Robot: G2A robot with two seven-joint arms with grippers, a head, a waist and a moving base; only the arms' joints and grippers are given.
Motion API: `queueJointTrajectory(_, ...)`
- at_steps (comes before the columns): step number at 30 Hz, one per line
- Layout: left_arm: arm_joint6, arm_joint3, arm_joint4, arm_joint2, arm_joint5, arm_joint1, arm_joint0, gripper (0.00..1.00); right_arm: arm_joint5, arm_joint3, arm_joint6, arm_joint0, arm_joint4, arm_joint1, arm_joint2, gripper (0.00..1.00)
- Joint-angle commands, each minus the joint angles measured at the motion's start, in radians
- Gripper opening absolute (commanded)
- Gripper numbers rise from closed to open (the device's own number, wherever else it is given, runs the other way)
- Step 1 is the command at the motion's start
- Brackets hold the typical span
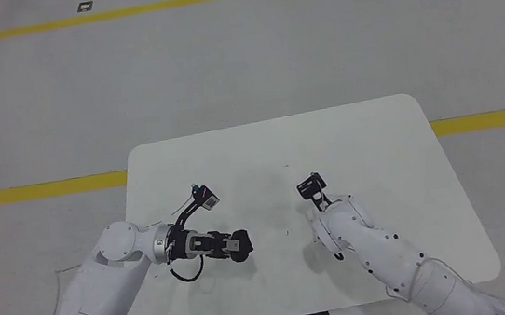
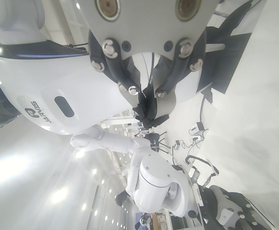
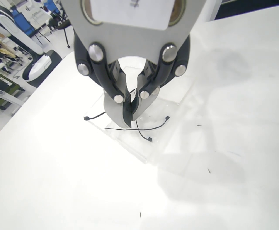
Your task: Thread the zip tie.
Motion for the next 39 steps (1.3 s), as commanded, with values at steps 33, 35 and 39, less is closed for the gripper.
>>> queueJointTrajectory(33,0.000,0.000,0.000,0.000,0.000,0.000,0.000,0.00,0.000,-0.039,-0.108,-0.119,0.000,-0.082,0.150,0.13)
queueJointTrajectory(35,0.000,0.000,0.000,0.000,0.000,0.000,0.000,0.00,0.000,-0.029,-0.117,-0.114,0.000,-0.084,0.153,0.13)
queueJointTrajectory(39,0.000,0.000,0.000,0.000,0.000,0.000,0.000,0.00,0.000,-0.021,-0.121,-0.112,0.000,-0.085,0.153,0.13)
